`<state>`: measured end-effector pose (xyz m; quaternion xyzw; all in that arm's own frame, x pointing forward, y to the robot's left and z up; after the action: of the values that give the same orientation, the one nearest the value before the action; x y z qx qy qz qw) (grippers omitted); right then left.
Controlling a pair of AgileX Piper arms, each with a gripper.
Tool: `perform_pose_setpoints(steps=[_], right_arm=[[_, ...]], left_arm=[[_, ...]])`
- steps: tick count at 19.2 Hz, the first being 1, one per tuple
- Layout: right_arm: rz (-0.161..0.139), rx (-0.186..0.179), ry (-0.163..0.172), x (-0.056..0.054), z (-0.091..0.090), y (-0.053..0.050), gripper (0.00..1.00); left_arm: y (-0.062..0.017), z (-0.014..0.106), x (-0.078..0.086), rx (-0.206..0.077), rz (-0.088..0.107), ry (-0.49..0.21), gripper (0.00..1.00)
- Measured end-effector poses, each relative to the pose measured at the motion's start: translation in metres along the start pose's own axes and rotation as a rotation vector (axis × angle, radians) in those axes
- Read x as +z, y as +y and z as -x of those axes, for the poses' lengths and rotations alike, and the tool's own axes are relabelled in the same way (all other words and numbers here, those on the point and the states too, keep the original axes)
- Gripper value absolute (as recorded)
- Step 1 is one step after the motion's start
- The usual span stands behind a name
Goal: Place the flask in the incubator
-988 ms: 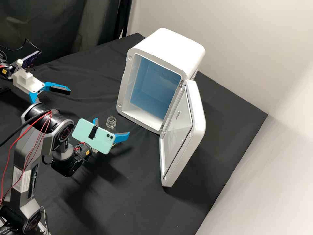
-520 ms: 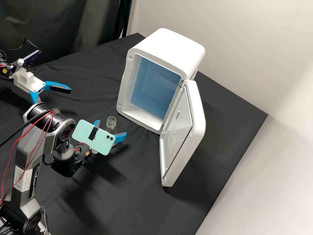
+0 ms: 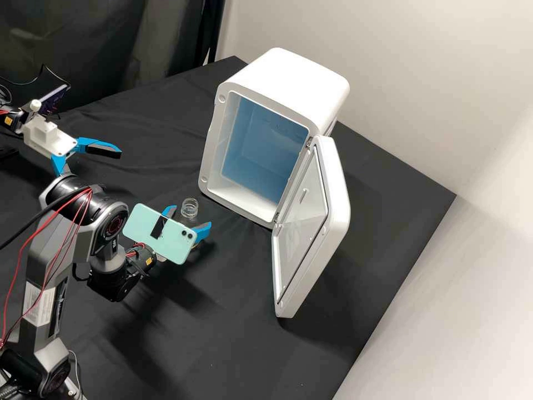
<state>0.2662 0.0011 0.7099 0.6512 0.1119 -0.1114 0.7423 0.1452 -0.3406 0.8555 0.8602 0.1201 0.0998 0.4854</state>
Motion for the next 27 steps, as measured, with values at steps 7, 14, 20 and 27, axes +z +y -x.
perform_pose_setpoints(steps=[7, 14, 20, 27], right_arm=[[-0.019, 0.0, 0.0, 0.0, 0.0, 0.0, 0.0], [-0.019, 0.0, 0.0, 0.0, 0.0, 0.0, 0.0], [-0.019, 0.0, 0.0, 0.0, 0.0, 0.0, 0.0], [-0.018, 0.0, -0.004, 0.0019, 0.0018, 0.0035, 0.0]], left_arm=[[-0.0018, 0.0013, 0.001, -0.006, 0.005, 0.0, 1.0], [-0.0018, 0.0013, 0.001, -0.006, 0.005, 0.0, 1.0], [-0.0018, 0.0013, 0.001, -0.006, 0.005, 0.0, 1.0], [-0.0021, 0.0006, 0.0029, -0.009, 0.003, -0.011, 1.0]])
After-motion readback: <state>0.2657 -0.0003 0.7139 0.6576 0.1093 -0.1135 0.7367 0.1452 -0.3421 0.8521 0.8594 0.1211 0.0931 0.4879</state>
